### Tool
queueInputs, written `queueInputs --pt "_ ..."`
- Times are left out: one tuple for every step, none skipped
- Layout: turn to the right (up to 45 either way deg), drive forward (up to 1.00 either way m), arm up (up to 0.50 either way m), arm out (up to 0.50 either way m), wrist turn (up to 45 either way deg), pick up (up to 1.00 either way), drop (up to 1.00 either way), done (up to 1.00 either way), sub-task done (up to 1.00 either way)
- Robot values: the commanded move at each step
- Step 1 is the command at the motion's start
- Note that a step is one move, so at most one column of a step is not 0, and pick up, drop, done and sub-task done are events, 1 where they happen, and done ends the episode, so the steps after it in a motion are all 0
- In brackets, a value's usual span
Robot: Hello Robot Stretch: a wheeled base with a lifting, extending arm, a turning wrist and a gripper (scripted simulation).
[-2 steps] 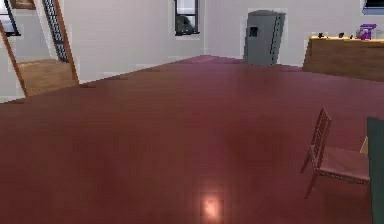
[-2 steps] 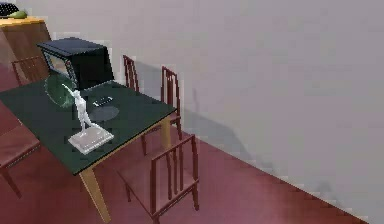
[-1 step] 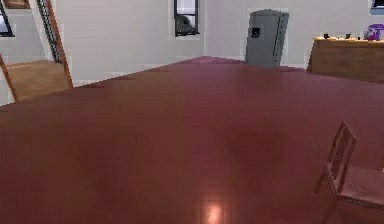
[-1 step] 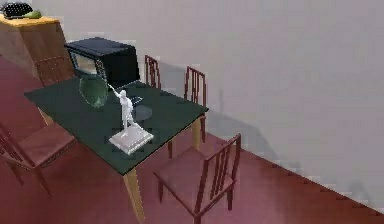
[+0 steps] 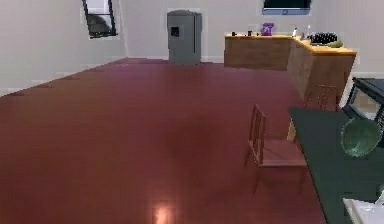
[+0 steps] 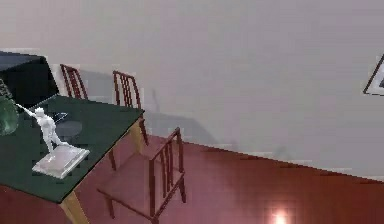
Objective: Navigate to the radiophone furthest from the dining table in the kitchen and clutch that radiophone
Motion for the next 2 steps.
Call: queueInputs --pt "0.0 0.45 0.0 0.0 0.0 0.0 0.0 0.0 0.0" --pt "45.0 0.0 0.0 0.0 0.0 0.0 0.0 0.0 0.0"
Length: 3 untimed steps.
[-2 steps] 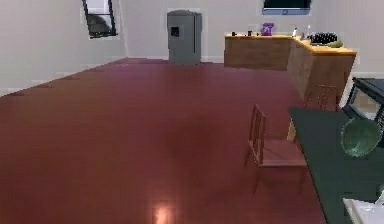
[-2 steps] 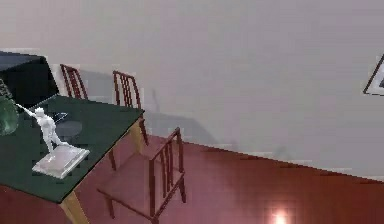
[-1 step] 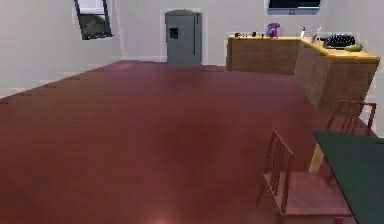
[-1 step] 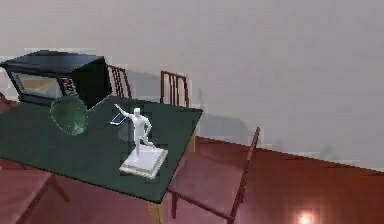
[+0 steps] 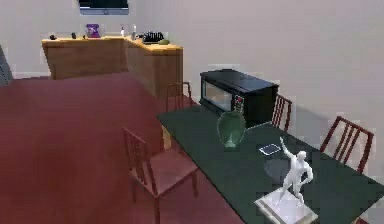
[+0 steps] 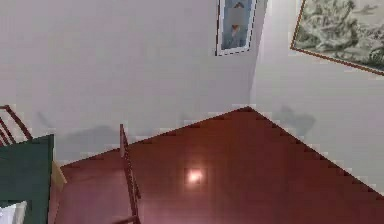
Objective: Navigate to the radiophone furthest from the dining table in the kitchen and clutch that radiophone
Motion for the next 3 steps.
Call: queueInputs --pt "-42.0 0.0 0.0 0.0 0.0 0.0 0.0 0.0 0.0" --pt "0.0 1.0 0.0 0.0 0.0 0.0 0.0 0.0 0.0" --pt "0.0 0.6 0.0 0.0 0.0 0.0 0.0 0.0 0.0"
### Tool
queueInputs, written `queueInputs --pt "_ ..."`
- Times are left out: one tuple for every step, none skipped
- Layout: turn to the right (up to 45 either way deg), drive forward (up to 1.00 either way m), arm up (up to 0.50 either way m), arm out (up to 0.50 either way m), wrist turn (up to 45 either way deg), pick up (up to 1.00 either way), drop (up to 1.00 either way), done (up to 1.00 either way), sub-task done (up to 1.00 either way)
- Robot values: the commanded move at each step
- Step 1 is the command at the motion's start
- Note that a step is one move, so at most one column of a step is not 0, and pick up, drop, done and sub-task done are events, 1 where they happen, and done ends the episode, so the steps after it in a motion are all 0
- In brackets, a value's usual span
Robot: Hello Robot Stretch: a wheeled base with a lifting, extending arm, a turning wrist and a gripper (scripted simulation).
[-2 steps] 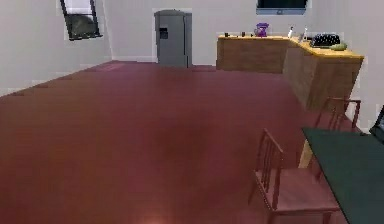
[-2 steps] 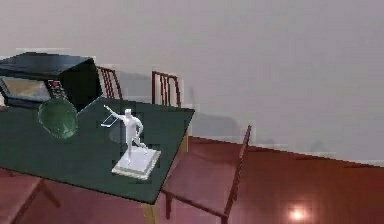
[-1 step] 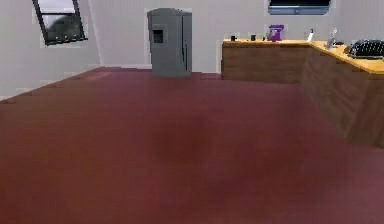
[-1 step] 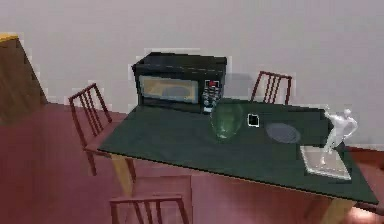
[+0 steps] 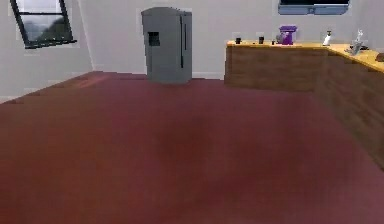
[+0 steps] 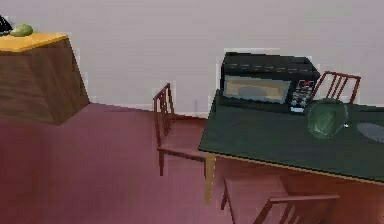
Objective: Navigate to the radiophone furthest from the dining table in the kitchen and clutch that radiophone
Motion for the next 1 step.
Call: queueInputs --pt "15.0 0.0 0.0 0.0 0.0 0.0 0.0 0.0 0.0"
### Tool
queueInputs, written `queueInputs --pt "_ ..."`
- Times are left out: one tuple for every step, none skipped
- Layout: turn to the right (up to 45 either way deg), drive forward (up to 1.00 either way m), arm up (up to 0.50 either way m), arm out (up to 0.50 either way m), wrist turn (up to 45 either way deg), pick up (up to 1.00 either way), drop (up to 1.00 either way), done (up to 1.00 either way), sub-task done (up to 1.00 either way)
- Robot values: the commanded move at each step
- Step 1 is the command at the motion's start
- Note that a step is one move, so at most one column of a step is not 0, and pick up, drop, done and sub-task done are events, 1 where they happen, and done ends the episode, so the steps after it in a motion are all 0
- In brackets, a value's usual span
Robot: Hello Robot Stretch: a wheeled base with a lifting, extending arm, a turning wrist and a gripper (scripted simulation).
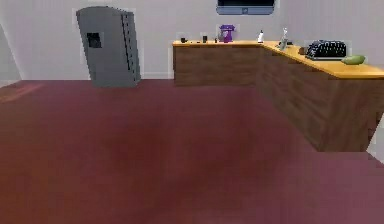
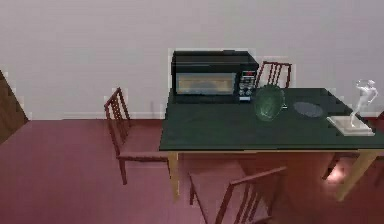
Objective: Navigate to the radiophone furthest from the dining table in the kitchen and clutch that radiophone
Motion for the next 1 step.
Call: queueInputs --pt "0.0 1.0 0.0 0.0 0.0 0.0 0.0 0.0 0.0"
